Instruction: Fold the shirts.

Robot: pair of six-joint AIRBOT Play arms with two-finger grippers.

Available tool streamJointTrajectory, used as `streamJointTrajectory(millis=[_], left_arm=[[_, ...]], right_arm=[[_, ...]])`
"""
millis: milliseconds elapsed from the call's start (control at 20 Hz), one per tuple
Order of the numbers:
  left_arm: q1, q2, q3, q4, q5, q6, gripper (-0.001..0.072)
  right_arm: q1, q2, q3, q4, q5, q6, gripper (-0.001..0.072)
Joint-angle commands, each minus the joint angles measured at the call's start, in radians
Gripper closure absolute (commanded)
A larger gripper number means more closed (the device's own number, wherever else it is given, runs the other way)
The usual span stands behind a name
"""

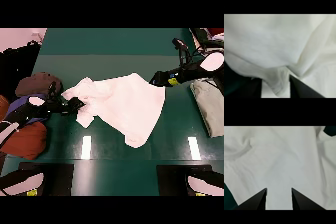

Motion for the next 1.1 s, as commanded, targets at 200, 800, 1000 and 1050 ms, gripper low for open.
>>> streamJointTrajectory(millis=[200,800,1000,1050], left_arm=[[0.065,-0.001,0.074,0.009,-0.096,0.058,0.0683],[0.293,0.021,0.347,0.22,-0.415,0.113,0.0683],[0.293,0.021,0.347,0.22,-0.42,0.113,0.0682],[0.293,0.021,0.347,0.22,-0.422,0.113,0.0683]], right_arm=[[-0.023,0.001,-0.006,0.015,0.114,0.004,0.0347],[-0.107,0.253,-0.744,0.175,0.068,0.035,0.0124],[-0.009,0.141,-0.796,0.314,-0.077,-0.01,0.0163],[0.02,0.113,-0.796,0.338,-0.13,-0.018,0.0222]])
